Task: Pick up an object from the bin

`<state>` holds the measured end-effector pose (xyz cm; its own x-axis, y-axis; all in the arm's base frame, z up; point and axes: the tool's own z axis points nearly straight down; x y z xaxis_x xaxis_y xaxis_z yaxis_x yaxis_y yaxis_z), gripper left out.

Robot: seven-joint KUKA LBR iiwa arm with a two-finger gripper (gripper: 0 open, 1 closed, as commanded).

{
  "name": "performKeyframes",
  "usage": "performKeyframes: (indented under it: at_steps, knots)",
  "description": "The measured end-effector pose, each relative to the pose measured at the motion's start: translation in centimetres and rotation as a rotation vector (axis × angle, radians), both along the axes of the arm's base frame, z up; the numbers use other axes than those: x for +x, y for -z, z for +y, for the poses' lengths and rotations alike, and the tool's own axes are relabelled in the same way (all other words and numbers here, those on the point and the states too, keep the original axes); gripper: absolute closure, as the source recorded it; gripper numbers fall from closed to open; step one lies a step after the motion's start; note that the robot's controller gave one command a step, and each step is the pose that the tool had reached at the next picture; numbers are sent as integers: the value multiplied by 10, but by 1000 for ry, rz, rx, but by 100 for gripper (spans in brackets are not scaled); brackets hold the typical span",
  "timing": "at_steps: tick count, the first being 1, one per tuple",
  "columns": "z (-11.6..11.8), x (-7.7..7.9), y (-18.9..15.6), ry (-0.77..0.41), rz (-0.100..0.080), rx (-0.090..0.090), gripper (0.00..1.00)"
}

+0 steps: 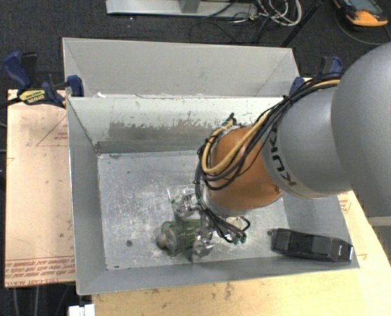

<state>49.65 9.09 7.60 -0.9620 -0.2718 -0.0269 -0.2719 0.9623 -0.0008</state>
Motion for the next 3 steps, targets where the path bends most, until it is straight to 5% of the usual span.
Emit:
performKeyframes:
  at_steps: [1, 3]
  knots:
    - [3, 0, 0, 98, 12, -3, 100]
    - [3, -1, -3, 98, 17, -3, 100]
